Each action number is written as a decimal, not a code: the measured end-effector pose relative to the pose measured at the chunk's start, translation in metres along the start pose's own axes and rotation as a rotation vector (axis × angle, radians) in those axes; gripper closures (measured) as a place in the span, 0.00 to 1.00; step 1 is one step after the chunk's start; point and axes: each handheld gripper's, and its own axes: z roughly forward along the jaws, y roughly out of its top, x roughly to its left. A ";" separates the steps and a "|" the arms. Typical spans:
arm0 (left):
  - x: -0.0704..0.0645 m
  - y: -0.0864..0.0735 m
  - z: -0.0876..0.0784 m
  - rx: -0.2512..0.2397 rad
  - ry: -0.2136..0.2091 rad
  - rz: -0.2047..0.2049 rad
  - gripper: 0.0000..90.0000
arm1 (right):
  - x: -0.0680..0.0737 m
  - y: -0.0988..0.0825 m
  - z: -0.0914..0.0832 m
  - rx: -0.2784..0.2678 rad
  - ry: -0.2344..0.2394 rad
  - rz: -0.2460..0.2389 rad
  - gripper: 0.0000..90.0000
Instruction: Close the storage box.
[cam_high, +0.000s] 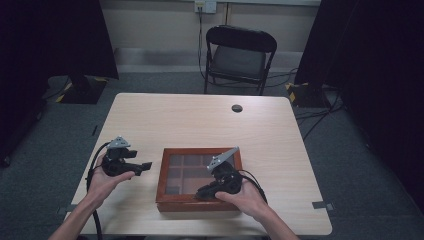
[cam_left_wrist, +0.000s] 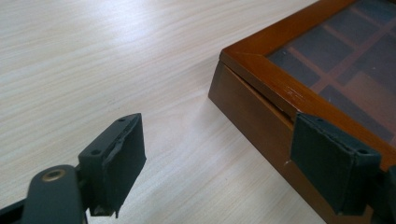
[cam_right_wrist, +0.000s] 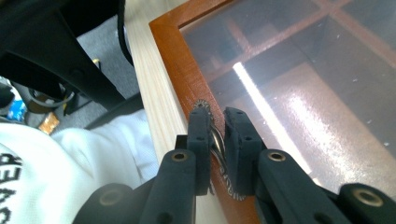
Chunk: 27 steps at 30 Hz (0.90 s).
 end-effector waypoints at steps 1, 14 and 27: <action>0.000 0.000 0.000 -0.002 0.001 0.003 0.20 | 0.000 -0.001 0.002 0.007 -0.005 0.004 0.91; 0.000 0.000 0.002 0.025 0.008 -0.003 0.20 | -0.004 -0.008 0.012 0.019 -0.002 -0.016 0.87; 0.016 -0.007 0.013 0.106 0.070 -0.084 0.20 | -0.045 -0.035 -0.076 -0.229 -0.343 0.232 0.25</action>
